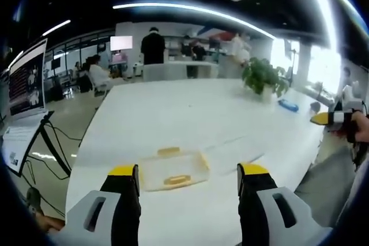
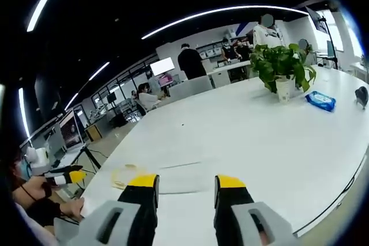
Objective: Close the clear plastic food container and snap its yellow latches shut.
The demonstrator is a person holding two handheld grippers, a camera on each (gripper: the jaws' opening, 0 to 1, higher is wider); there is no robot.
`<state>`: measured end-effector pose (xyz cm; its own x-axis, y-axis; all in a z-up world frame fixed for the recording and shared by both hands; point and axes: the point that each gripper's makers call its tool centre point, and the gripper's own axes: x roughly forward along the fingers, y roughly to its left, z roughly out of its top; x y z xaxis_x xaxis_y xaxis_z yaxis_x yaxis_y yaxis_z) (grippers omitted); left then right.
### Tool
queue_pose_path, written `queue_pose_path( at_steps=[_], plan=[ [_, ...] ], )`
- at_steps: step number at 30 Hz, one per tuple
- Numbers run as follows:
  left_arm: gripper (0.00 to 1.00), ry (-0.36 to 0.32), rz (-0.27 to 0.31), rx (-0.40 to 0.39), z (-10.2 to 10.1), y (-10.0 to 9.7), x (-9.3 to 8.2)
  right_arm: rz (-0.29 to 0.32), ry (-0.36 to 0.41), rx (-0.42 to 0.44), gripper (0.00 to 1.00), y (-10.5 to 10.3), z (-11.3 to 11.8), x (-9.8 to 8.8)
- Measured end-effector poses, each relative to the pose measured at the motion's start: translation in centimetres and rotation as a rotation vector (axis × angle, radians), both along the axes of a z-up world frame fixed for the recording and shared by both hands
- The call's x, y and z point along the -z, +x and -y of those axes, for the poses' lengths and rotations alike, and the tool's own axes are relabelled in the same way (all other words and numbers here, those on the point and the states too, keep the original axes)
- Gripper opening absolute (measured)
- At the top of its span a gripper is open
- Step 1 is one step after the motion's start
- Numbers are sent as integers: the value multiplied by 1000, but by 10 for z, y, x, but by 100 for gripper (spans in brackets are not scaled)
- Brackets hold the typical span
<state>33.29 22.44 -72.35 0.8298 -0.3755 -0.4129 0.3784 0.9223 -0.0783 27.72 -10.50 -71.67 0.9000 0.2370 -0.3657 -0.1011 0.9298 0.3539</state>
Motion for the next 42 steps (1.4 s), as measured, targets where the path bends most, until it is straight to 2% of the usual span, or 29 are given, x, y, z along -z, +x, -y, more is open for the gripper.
queue_pose_path(
  at_steps=[24, 34, 42],
  plan=[
    [67, 15, -39, -3, -6, -5, 14, -24, 7, -42, 36, 7, -18, 9],
    [66, 13, -57, -14, -11, -2, 19, -22, 12, -60, 35, 20, -25, 8],
    [64, 39, -44, -22, -20, 7, 17, -31, 20, -121, 35, 36, -48, 8]
  ],
)
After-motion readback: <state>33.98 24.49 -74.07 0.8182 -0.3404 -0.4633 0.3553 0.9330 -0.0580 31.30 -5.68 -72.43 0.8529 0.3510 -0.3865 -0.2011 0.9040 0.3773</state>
